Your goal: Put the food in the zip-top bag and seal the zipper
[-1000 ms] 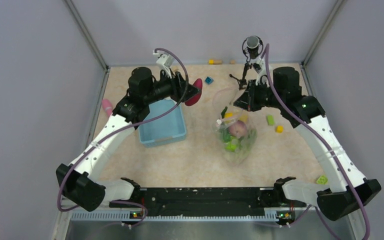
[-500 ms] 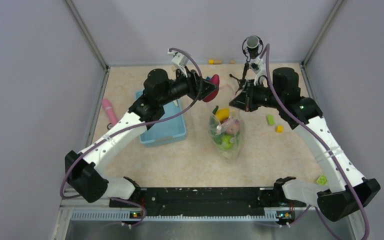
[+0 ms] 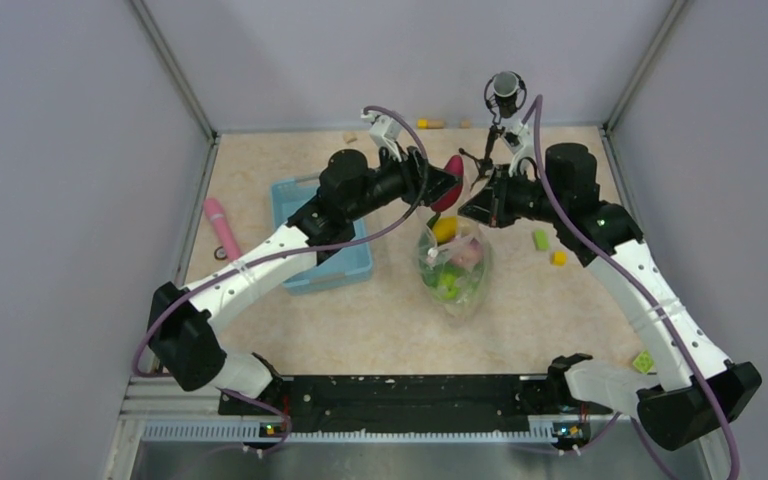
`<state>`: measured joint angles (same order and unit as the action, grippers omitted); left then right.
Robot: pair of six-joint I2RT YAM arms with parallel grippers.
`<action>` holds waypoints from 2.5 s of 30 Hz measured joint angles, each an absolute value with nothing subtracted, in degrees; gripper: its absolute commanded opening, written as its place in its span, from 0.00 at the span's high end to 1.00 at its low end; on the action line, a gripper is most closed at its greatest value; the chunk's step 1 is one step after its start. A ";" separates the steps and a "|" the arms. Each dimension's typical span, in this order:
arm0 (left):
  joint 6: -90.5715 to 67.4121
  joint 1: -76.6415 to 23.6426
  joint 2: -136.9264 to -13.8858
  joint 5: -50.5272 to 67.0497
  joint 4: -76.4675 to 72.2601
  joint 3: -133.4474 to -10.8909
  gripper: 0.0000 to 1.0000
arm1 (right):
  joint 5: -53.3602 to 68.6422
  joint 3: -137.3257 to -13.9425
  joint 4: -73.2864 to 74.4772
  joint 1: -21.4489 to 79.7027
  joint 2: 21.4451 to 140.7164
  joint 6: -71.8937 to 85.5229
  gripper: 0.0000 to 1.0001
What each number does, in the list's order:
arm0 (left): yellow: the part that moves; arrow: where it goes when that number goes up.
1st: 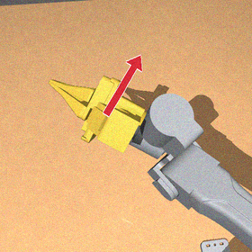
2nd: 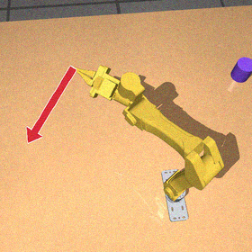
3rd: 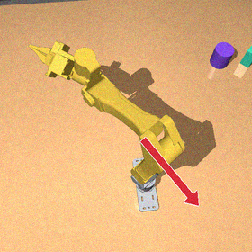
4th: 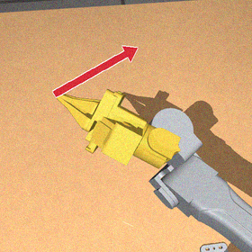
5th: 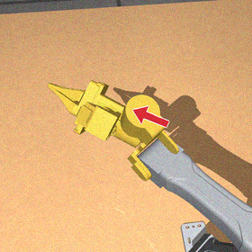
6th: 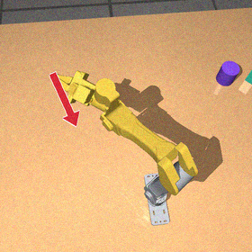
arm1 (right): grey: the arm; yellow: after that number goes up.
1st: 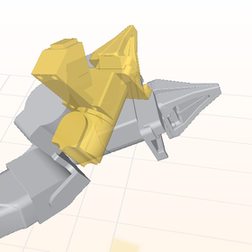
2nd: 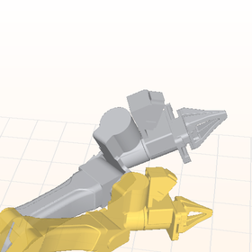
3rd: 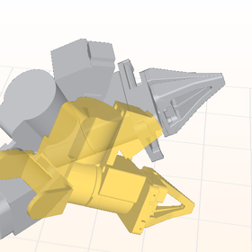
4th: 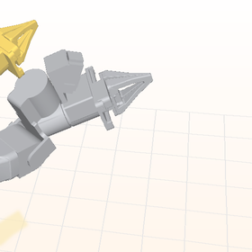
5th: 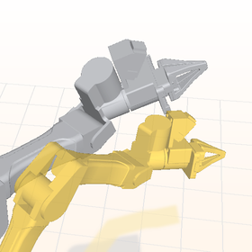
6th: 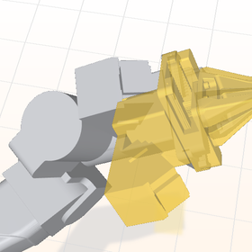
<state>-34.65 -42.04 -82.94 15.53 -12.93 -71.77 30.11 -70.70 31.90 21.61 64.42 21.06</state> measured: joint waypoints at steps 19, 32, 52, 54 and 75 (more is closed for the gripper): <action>-35.35 -44.66 -83.48 10.90 -9.58 -66.81 0.21 | 26.41 -67.83 31.09 21.61 59.64 22.28 1.00; -30.06 -45.43 -76.90 7.73 -2.55 -66.81 0.02 | 24.49 -67.37 30.92 21.61 58.98 22.31 1.00; -37.78 -22.68 -76.88 -13.76 5.15 -57.98 0.01 | 22.11 -66.28 30.96 21.61 57.82 22.06 1.00; -40.29 -20.80 -79.68 -14.22 3.22 -56.34 0.01 | 21.93 -66.04 30.92 21.61 57.78 22.06 1.00; -64.60 -14.59 -101.65 -19.20 -20.43 -53.56 0.15 | 19.44 -66.00 30.92 21.61 57.74 21.41 1.00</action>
<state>-64.60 -14.59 -101.65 -19.20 -20.43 -53.56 19.44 -66.00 30.92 21.61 57.74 21.41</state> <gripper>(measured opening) 0.869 0.005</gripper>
